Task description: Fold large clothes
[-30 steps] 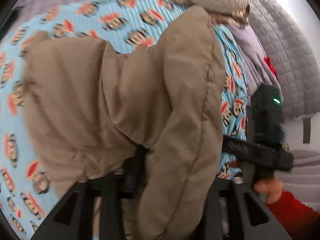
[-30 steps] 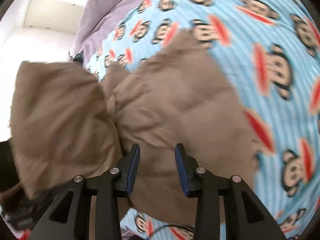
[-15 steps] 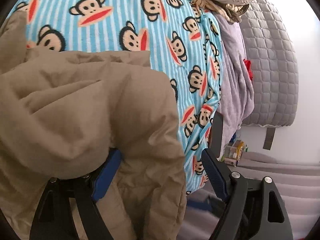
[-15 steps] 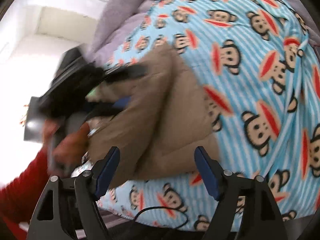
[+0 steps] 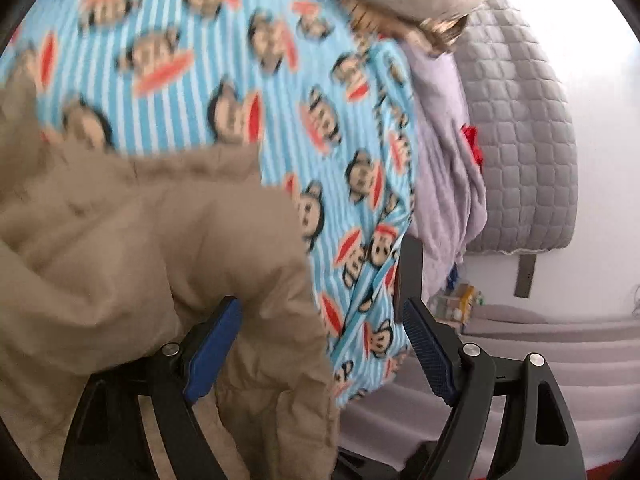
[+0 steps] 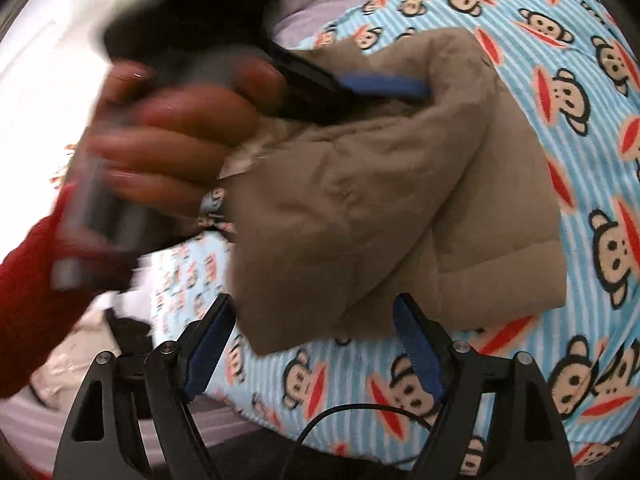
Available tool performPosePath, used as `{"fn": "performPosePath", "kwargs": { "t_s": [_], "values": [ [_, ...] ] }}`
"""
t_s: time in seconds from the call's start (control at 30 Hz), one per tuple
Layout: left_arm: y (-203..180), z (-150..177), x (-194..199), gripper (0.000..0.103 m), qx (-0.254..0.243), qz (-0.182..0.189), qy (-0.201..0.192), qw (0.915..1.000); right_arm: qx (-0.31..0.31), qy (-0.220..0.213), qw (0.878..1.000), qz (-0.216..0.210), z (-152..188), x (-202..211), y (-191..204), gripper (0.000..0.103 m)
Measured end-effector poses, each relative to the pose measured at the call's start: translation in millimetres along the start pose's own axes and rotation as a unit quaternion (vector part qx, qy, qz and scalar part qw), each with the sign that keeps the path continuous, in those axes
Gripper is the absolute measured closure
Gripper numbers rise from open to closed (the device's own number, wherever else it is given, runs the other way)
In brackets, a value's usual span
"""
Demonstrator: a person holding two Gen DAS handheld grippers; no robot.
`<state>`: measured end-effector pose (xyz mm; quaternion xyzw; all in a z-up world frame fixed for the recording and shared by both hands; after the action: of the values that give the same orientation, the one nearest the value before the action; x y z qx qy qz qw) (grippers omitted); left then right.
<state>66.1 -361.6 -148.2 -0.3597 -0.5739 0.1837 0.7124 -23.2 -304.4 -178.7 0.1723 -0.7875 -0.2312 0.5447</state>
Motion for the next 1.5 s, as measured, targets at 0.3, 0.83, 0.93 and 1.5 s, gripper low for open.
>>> {"fn": "performPosePath", "kwargs": {
  "t_s": [0.3, 0.83, 0.93, 1.5],
  "values": [
    [70.9, -9.8, 141.1, 0.02, -0.084, -0.208, -0.218, 0.95, -0.121, -0.023, 0.989, 0.078, 2.1, 14.2, -73.1, 0.081],
    [160.3, -41.3, 92.9, 0.02, 0.009, -0.262, -0.225, 0.9385, -0.046, -0.082, 0.994, 0.061, -46.6, 120.8, -68.9, 0.049],
    [155.9, -40.6, 90.6, 0.02, 0.011, -0.275, -0.226, 0.9344, -0.029, -0.046, 0.997, 0.056, -67.8, 90.7, -62.1, 0.055],
    [136.3, -45.6, 63.7, 0.014, -0.014, -0.311, -0.227, 0.9228, -0.167, -0.009, 0.986, -0.006, -57.3, 38.2, -157.2, 0.089]
  ]
}}
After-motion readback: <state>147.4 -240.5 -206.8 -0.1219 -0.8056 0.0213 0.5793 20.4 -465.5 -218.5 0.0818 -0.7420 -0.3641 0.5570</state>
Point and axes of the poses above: each gripper's, at about its wrist camera, not at the fingertips, and x roughly against the way its jaws point, y to its left, z to its underside, the point moved 9 cm from there along -x, roughly the way its jaws point, and after that the axes turned 11 degrees about x, right-handed, at the moved point
